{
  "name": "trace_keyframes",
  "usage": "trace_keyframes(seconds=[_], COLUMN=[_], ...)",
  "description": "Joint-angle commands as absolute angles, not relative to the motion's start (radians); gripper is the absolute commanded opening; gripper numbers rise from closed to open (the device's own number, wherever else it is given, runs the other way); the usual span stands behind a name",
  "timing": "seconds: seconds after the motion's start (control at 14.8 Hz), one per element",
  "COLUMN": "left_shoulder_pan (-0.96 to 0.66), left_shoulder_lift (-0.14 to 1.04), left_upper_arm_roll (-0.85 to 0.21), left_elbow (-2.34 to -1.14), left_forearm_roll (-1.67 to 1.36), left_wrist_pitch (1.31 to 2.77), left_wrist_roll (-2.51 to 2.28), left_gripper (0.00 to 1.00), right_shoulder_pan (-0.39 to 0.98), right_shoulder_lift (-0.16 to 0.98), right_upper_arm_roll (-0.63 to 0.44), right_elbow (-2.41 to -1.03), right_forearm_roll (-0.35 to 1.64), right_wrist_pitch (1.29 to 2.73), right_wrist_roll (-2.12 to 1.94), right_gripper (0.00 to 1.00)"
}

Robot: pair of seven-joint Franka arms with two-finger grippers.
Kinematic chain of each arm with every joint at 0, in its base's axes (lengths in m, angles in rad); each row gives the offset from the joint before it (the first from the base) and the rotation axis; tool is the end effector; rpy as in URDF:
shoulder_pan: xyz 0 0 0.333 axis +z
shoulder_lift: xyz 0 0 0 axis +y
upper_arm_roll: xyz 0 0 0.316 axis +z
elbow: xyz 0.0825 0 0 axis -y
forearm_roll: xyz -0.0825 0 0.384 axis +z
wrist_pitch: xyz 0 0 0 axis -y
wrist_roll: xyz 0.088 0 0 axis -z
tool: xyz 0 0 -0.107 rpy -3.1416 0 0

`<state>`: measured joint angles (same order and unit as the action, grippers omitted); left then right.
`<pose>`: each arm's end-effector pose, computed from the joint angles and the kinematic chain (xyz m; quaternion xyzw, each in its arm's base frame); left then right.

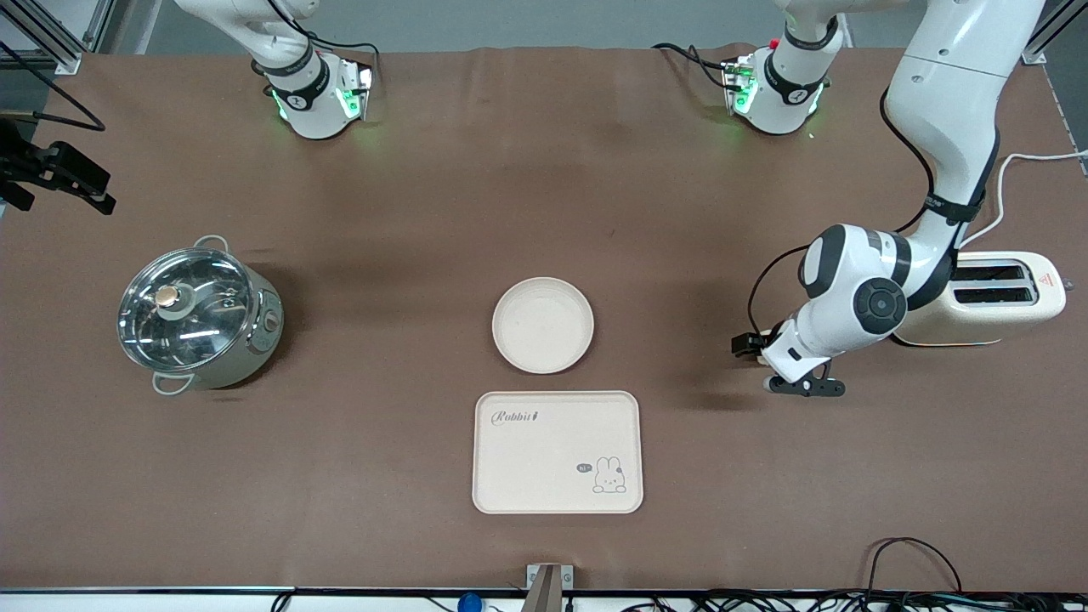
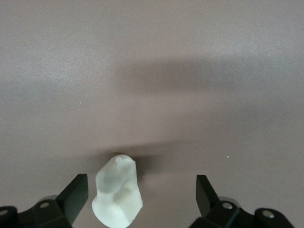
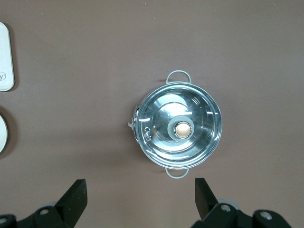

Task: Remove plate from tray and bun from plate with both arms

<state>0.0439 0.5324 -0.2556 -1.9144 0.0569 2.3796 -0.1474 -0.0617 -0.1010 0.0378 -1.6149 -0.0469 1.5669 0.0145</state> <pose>0.6107 -0.1241 0.2184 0.9979 -0.0378 -0.0320 0.0406 0.5222 -0.0164 0.6578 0.9991 -0.0199 0.0263 0.0255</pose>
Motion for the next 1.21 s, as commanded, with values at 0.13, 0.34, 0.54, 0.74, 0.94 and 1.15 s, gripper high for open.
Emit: trace_keyframes(seconds=[0.13,0.34,0.54,0.74,0.94,1.15], left_shoulder_pan=[0.054,0.058,0.058,0.106,0.150,0.131], left_shoulder_lift=[0.356,0.232,0.137,0.029,0.025,0.017], left_upper_arm_roll=[-0.261,-0.253,-0.256,-0.253,-0.253,-0.232], left_elbow=[-1.902,-1.751,-1.643,-1.614,-1.545,-1.526], left_forearm_roll=[0.052,0.052,0.051,0.055,0.054,0.052], left_wrist_pitch=[2.323,2.035,1.812,1.708,1.596,1.588], left_wrist_roll=[-0.135,-0.138,-0.149,-0.108,-0.005,0.002], left_gripper=[1.00,1.00,1.00,1.00,1.00,1.00], right_shoulder_pan=[-0.058,-0.058,-0.057,-0.060,-0.066,-0.061], right_shoulder_lift=[-0.103,-0.103,-0.098,-0.100,-0.098,-0.100], right_upper_arm_roll=[0.038,0.038,0.037,0.037,0.034,0.034], right_elbow=[-1.617,-1.615,-1.614,-1.614,-1.611,-1.618], right_forearm_roll=[-0.052,-0.046,-0.026,-0.028,-0.026,-0.026], right_wrist_pitch=[1.577,1.583,1.588,1.577,1.560,1.554], right_wrist_roll=[0.009,0.009,0.011,0.011,0.021,0.028], right_gripper=[1.00,1.00,1.00,1.00,1.00,1.00])
